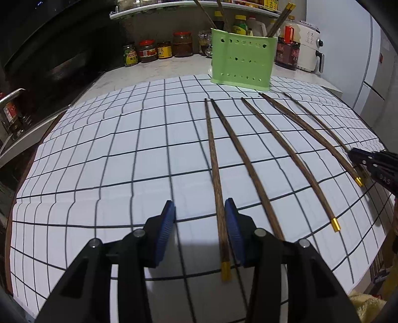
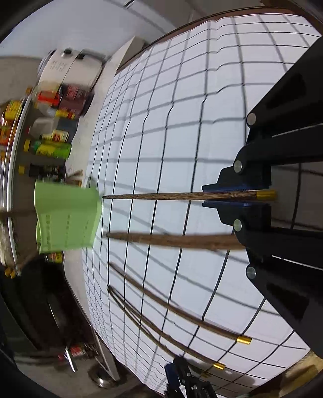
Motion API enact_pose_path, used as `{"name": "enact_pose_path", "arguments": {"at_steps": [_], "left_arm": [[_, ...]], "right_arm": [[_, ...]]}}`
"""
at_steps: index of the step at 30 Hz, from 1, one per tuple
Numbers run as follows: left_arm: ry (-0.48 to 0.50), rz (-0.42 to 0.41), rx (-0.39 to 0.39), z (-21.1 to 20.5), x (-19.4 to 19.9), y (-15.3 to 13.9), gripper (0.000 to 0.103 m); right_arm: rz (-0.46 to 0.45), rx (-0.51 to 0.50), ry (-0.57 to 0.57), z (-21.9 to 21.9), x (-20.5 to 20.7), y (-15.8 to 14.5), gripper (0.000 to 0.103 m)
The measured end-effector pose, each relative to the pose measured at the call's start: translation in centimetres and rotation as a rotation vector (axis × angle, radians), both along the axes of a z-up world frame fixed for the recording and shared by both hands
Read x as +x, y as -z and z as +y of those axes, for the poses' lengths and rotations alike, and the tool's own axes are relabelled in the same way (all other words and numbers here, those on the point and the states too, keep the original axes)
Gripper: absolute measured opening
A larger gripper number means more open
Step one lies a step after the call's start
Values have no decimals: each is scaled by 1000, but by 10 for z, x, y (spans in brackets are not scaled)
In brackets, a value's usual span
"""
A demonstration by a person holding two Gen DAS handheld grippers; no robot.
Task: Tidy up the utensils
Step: 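Close the right tool on a brown chopstick while the left tool grasps another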
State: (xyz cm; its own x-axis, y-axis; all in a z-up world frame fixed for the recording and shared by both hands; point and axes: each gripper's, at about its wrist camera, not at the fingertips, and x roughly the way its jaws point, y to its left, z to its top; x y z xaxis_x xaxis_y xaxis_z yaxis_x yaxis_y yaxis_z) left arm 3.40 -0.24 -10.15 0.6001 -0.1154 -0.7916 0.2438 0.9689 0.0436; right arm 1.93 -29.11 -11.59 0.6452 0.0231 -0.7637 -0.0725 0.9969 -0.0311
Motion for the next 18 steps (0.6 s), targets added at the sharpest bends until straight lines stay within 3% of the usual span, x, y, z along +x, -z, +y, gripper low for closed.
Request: {"name": "enact_pose_path", "arguments": {"at_steps": [6, 10, 14, 18], "left_arm": [[35, -9, -1, 5, -19, 0, 41], [81, -24, -43, 4, -41, 0, 41], [75, -43, -30, 0, -50, 2, 25], [70, -48, -11, -2, -49, 2, 23]], "right_arm": [[-28, 24, 13, -6, -15, 2, 10], [-59, 36, 14, -10, -28, 4, 24], [-87, 45, 6, -12, -37, 5, 25], [-112, 36, -2, -10, -44, 7, 24]]}}
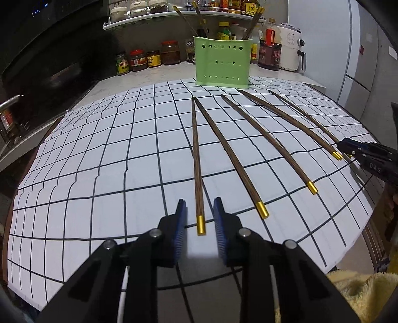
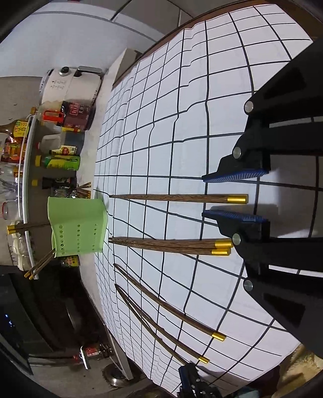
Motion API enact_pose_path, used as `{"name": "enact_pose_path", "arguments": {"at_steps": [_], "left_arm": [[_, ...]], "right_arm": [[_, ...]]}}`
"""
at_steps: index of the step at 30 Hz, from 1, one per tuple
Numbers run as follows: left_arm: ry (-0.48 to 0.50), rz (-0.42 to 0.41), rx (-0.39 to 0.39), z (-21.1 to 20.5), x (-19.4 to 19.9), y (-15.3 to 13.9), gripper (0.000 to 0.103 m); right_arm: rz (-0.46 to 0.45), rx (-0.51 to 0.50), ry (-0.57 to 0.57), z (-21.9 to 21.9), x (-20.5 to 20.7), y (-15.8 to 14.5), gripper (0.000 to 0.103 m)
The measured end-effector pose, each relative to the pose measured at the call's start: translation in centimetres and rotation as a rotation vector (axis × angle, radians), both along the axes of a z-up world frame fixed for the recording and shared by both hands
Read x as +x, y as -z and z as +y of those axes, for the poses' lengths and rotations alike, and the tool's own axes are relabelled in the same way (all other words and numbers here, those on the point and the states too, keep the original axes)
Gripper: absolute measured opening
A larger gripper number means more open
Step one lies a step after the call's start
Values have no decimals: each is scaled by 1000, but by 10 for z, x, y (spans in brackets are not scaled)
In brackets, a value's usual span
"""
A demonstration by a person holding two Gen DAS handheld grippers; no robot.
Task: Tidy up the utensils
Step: 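Close the right tool on a brown chopstick while the left tool grasps another, then lift both held chopsticks upright and carry them over the green holder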
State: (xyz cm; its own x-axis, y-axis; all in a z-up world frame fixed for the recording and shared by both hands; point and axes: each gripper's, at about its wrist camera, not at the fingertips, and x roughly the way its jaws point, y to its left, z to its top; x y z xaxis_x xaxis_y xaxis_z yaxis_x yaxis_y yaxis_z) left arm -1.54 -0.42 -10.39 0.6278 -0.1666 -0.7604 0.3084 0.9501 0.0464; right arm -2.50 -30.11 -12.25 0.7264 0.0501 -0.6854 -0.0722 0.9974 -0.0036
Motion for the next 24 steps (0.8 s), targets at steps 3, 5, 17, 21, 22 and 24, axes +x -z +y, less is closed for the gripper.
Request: {"name": "enact_pose_path", "arguments": {"at_steps": [3, 5, 17, 21, 22, 24], "left_arm": [[-1, -12, 39, -5, 1, 0, 23], [-7, -16, 39, -6, 1, 0, 23], [-19, -36, 40, -7, -2, 1, 21], [-8, -54, 49, -8, -5, 1, 7], [-7, -53, 35, -6, -5, 1, 7], [-16, -42, -6, -1, -2, 0, 7]], "right_arm": [[-13, 20, -4, -1, -2, 1, 24], [-19, 27, -6, -2, -3, 1, 24], [-48, 39, -10, -2, -14, 3, 20], [-49, 25, -3, 1, -16, 3, 7], [-48, 31, 1, 1, -15, 3, 7], [-46, 46, 6, 1, -16, 1, 7]]}}
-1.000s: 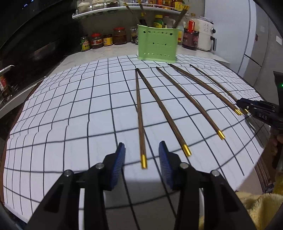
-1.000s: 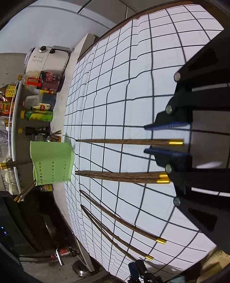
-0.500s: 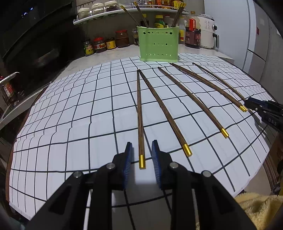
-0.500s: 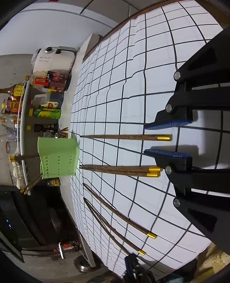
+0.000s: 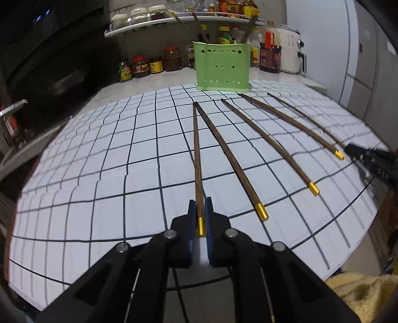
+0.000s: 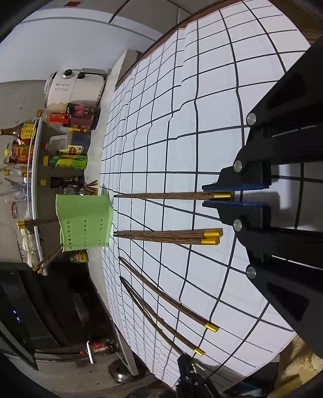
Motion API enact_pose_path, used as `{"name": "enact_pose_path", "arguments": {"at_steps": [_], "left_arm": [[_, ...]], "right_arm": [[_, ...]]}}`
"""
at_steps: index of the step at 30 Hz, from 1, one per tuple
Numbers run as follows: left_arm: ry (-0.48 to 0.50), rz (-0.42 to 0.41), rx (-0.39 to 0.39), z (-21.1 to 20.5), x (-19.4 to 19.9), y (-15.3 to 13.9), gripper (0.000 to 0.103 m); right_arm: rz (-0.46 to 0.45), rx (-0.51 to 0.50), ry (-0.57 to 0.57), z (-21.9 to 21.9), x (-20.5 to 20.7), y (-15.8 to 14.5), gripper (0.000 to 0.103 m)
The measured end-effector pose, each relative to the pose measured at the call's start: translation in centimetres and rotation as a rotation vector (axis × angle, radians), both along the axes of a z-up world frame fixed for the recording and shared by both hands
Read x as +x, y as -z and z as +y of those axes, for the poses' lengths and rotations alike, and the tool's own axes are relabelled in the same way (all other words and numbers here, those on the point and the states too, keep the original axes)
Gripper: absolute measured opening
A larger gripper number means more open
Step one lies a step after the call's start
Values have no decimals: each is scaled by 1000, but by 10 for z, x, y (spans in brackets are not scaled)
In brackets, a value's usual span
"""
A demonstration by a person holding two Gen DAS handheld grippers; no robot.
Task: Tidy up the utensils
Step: 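Lift both held chopsticks upright and carry them over the green holder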
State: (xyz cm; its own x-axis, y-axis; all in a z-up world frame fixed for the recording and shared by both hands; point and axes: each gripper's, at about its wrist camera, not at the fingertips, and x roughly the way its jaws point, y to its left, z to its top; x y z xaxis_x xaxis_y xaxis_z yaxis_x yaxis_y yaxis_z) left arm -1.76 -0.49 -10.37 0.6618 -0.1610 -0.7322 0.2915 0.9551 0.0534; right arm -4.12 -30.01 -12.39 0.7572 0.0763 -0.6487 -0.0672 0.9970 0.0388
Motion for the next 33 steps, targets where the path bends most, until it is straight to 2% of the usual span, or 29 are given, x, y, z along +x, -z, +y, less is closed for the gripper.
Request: {"name": "enact_pose_path", "arguments": {"at_steps": [6, 11, 16, 22, 27, 33], "left_arm": [[-23, -95, -78, 14, -4, -29, 7], [-27, -218, -166, 29, -6, -76, 7], [-34, -340, -232, 42, -4, -124, 7], [-43, -455, -255, 46, -2, -166, 7], [-49, -488, -253, 47, 1, -177, 7], [-51, -477, -263, 51, 10, -178, 7]], "right_arm": [[-52, 39, -6, 2, -9, -30, 7], [-117, 105, 12, -6, -15, -65, 7], [-224, 136, 29, -12, -22, -109, 7], [-353, 120, 35, -12, -22, -159, 7], [-395, 91, 34, -8, -12, -182, 7], [-386, 60, 25, -1, 8, -189, 7]]}}
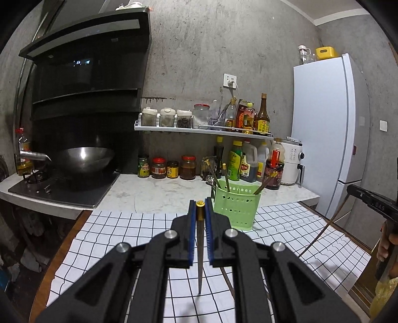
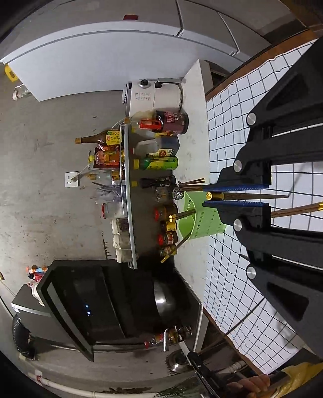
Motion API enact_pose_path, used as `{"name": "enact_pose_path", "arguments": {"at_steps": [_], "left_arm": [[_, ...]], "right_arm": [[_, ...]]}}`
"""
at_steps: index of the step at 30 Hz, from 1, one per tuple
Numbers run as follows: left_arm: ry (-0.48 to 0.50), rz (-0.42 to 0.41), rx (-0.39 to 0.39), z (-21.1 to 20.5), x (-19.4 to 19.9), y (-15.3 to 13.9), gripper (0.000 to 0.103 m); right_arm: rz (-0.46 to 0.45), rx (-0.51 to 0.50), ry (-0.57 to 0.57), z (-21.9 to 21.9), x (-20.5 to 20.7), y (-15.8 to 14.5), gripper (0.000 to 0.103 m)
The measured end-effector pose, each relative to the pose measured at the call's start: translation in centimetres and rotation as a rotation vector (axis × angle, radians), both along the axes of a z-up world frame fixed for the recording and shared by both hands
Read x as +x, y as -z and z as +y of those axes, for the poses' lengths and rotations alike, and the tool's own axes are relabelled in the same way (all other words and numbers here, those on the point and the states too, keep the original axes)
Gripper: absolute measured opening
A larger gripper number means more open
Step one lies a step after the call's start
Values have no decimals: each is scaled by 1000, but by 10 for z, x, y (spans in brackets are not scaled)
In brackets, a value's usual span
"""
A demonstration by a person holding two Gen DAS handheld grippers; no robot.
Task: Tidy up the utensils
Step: 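Lift both held chopsticks upright and carry them over the green holder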
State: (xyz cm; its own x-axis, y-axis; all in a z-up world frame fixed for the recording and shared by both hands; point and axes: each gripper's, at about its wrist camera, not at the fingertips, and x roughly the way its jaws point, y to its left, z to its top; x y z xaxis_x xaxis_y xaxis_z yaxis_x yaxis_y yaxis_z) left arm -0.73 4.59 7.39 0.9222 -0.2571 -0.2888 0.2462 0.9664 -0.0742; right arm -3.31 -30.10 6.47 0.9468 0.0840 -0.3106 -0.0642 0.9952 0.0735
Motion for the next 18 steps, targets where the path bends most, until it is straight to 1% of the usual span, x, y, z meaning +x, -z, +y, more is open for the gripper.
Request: {"name": "enact_pose_path", "arguments": {"at_steps": [3, 7, 9, 10, 11, 14, 16, 18], "left_arm": [[3, 4, -4, 1, 6, -1, 7], [-18, -10, 27, -3, 12, 1, 7], [-23, -7, 48, -5, 12, 4, 7], [-15, 15, 58, -7, 14, 8, 7], [-2, 57, 65, -9, 19, 14, 7], [19, 155, 100, -15, 31, 37, 7], [23, 189, 124, -19, 34, 49, 7], [30, 200, 129, -19, 32, 54, 7]], "right_arm": [[4, -10, -3, 2, 12, -3, 7], [19, -34, 1, 7, 28, 0, 8], [56, -34, -15, 9, 36, 10, 7], [83, -29, -27, 11, 40, 16, 7], [103, -23, -38, 12, 43, 24, 7], [149, -47, -45, 19, 48, 45, 7], [170, -52, -43, 21, 48, 53, 7], [190, -46, -41, 21, 49, 60, 7]]}}
